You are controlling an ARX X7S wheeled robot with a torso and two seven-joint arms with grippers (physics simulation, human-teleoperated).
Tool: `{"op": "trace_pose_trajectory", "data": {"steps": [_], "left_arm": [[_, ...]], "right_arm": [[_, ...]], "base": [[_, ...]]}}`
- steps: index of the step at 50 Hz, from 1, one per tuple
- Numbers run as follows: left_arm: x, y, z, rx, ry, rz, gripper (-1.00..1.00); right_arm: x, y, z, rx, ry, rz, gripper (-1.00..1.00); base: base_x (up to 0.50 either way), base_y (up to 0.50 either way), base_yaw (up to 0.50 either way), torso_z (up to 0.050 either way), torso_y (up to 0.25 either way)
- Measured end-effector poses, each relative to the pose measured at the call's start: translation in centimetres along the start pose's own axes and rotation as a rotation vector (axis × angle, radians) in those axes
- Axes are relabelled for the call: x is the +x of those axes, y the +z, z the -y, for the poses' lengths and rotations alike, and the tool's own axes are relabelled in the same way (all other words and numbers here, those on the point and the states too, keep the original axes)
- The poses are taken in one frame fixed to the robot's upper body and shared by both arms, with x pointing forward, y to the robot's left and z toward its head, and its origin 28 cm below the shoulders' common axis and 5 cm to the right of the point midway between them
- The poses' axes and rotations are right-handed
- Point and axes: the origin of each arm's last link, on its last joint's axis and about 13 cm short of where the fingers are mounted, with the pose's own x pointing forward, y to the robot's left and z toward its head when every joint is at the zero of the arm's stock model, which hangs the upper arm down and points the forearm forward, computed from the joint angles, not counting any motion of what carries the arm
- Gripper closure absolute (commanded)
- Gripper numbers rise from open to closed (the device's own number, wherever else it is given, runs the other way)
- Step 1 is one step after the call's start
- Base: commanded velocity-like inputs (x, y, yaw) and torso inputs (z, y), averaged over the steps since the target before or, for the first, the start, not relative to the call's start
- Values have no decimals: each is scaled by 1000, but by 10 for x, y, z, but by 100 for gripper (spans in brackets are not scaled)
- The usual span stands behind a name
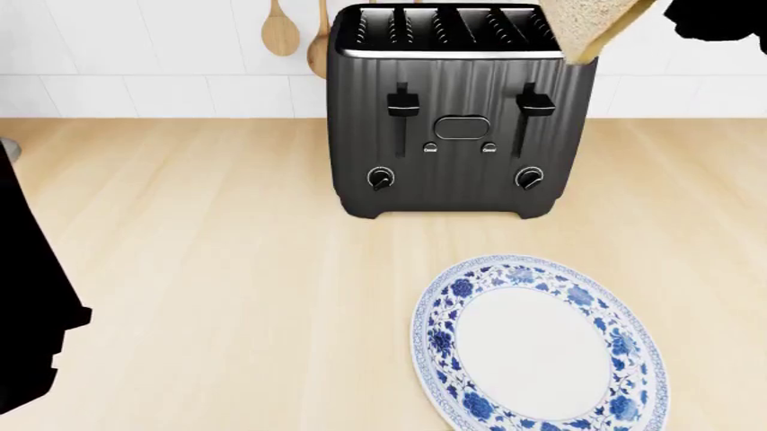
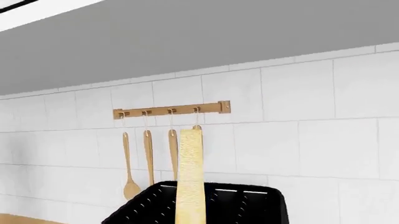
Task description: Place the toasted item on a plate.
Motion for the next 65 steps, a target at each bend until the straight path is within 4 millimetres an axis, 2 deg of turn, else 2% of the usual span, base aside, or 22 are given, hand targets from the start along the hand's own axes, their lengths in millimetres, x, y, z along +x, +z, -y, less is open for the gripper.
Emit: {"op": "trace_pose_trajectory", "data": {"steps": [13,22,42,65], "left_arm": [[0,0,1,-2,-1,-1,-100],[0,0,1,-3,-1,-1,-100],[0,0,1,-3,3,-2,-100],[0,-1,2,-3,2,-7,-100]], "right_arm": [[-46,-25,-1,113,23,56,100],[-65,-43,-8,153,36,69,100],[-95,-85,-23,215,73,25,100],[-111,-114,-20,259,82,-55,100]], "base": [[0,0,0,0,0],[0,0,0,0,0],[0,0,0,0,0],[0,0,0,0,0]]}}
